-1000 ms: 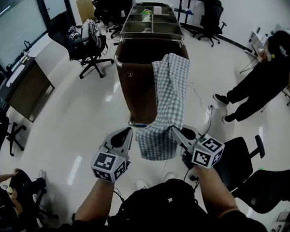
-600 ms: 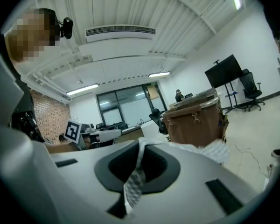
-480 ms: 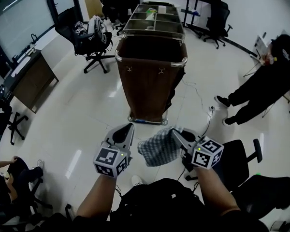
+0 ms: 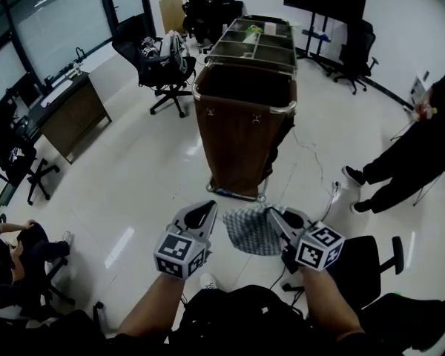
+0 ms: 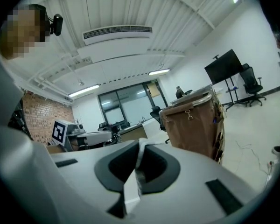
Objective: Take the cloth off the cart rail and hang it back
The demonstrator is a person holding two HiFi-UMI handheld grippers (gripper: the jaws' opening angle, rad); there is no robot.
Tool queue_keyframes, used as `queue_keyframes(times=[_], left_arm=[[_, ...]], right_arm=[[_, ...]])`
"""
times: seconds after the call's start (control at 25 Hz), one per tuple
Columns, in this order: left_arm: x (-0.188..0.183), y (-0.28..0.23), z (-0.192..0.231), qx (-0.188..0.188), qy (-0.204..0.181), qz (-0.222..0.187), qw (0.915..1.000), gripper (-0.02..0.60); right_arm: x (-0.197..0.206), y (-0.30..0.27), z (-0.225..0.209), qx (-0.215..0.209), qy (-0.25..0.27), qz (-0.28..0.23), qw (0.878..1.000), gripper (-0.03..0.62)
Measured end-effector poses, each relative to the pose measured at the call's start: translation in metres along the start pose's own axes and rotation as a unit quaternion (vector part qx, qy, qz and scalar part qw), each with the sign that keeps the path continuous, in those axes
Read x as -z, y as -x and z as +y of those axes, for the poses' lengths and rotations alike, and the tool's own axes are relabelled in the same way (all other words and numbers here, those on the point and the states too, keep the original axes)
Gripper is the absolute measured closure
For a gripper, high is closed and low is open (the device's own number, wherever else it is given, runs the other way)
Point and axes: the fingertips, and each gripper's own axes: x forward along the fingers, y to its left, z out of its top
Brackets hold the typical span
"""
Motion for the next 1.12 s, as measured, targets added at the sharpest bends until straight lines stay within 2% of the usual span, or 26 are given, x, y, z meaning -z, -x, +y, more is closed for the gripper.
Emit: queue_keyframes(times=[0.2,0.44,0.72,1.12], left_arm=[[-0.001,0.005,-0.012,-0.018,0.005,-0.016,0.9997,0.581],[0.009,0.009,-0.023,-0.042,0.007,-0.004,0.9991,0.581],[0.009,0.012,-0.027,-0.049,0.001,-0.007,0.9988,0.581],[-0.012,0.012,0.01,-0.044,-0.012,-0.031,0.9985,0.581]], right_arm=[[-0.008,0.01,-0.007,-0.01,0.022,-0.007,1.0,0.579],[-0.011,0.016,-0.012,-0.019,0.023,-0.009,1.0,0.579],[-0.012,0.022,-0.008,-0.027,0.025,-0.011,0.999,0.579],[-0.043,-0.003,0.001,-0.022,0.038,-0.03,0.999,0.579]])
